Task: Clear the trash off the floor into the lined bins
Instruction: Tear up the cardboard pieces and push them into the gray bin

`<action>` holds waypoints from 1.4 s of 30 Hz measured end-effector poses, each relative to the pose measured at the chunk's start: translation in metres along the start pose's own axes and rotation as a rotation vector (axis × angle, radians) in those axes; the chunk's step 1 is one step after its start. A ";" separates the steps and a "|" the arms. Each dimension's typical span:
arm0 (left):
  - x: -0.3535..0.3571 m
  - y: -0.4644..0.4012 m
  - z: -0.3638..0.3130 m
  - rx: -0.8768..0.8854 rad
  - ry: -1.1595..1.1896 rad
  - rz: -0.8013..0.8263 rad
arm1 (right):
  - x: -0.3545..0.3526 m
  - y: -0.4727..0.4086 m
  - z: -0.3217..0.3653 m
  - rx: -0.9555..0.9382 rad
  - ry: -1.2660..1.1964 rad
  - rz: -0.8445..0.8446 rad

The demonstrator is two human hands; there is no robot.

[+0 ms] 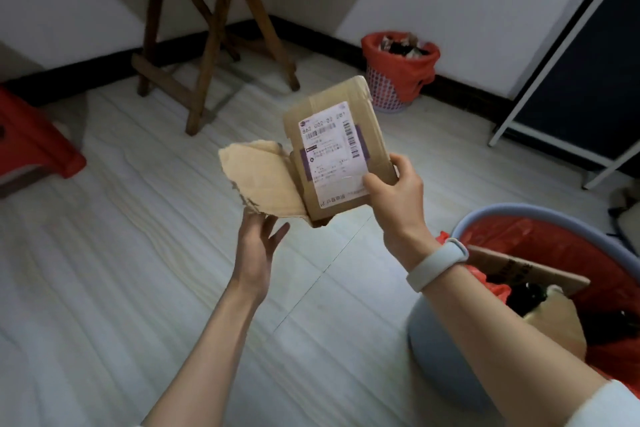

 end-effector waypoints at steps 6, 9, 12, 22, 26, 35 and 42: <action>0.090 0.019 -0.026 0.256 -0.426 0.247 | -0.061 0.009 0.025 0.180 -0.175 0.277; 0.121 0.030 -0.016 0.320 -0.509 0.282 | -0.103 0.015 0.025 0.361 -0.253 0.398; 0.155 0.042 -0.004 0.397 -0.588 0.304 | -0.145 0.023 0.026 0.446 -0.328 0.468; 0.243 0.083 0.022 0.600 -0.834 0.602 | -0.286 0.017 0.029 0.121 -0.127 -0.103; 0.233 0.079 0.054 0.568 -1.241 0.526 | -0.328 0.011 0.029 -0.180 0.332 -0.066; 0.218 0.063 0.080 0.246 -1.527 0.552 | -0.325 0.018 0.011 -0.389 1.011 0.327; 0.232 0.066 0.081 0.579 -1.523 0.559 | -0.321 0.013 0.023 -0.547 1.114 0.259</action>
Point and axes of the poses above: each hand's wrist, its own y-axis away from the middle knuckle, its own x-axis out of the palm, z = x × y, the point moved 3 cm from there along -y, towards the middle knuckle, and after that the axes turned 1 degree about y, right-handed, at the moved point
